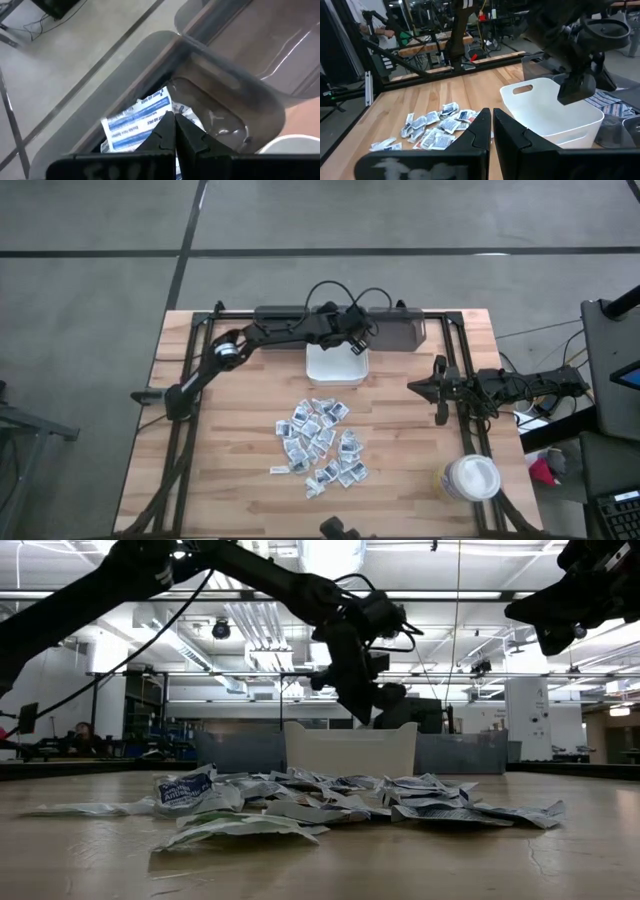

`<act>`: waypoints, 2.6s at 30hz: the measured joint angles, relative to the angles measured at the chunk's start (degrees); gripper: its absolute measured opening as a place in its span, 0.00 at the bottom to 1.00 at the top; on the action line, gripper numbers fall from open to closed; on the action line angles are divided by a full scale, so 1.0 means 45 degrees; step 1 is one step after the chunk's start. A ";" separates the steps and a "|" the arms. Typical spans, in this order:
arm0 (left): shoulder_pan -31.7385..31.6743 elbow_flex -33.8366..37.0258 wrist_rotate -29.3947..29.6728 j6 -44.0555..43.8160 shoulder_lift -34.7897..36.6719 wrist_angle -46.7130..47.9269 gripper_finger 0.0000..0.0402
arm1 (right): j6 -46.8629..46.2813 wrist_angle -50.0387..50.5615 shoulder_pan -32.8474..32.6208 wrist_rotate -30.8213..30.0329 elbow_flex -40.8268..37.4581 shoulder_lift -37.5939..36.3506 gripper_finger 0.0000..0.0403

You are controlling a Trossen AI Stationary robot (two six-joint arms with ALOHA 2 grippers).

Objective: Pick & Place First Aid Supplies
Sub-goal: Put the blue bandage into the middle black bin, then put the green bandage into the left black bin

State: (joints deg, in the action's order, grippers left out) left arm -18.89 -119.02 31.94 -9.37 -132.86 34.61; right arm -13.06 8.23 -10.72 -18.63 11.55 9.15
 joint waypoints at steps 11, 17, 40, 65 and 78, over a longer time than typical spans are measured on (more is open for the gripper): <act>-0.0195 0.0253 -0.0178 -0.0071 0.0000 -0.0276 0.03 | 0.0005 0.0000 0.0000 0.0000 0.0000 0.0000 0.04; -0.0198 0.0261 -0.0207 -0.0057 0.0000 -0.0537 0.13 | 0.0007 0.0000 0.0000 -0.0002 0.0000 0.0000 0.04; 0.3227 0.0748 -0.2893 -0.0725 0.5805 0.6573 0.23 | 0.0044 0.0057 0.0000 0.0046 0.0000 -0.0010 0.04; 1.0066 0.4622 -0.4034 -1.0899 0.6275 0.7125 0.23 | -0.0053 0.0112 -0.0005 0.0146 0.0000 0.0000 0.04; 1.1058 0.7669 -0.5542 -1.1833 0.6266 0.4968 0.23 | -0.0101 0.0102 -0.0005 0.0146 0.0000 0.0000 0.04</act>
State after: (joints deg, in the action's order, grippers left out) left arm 30.87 -84.50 7.00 -62.62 -104.66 56.96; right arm -13.51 8.69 -10.74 -17.98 11.55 9.15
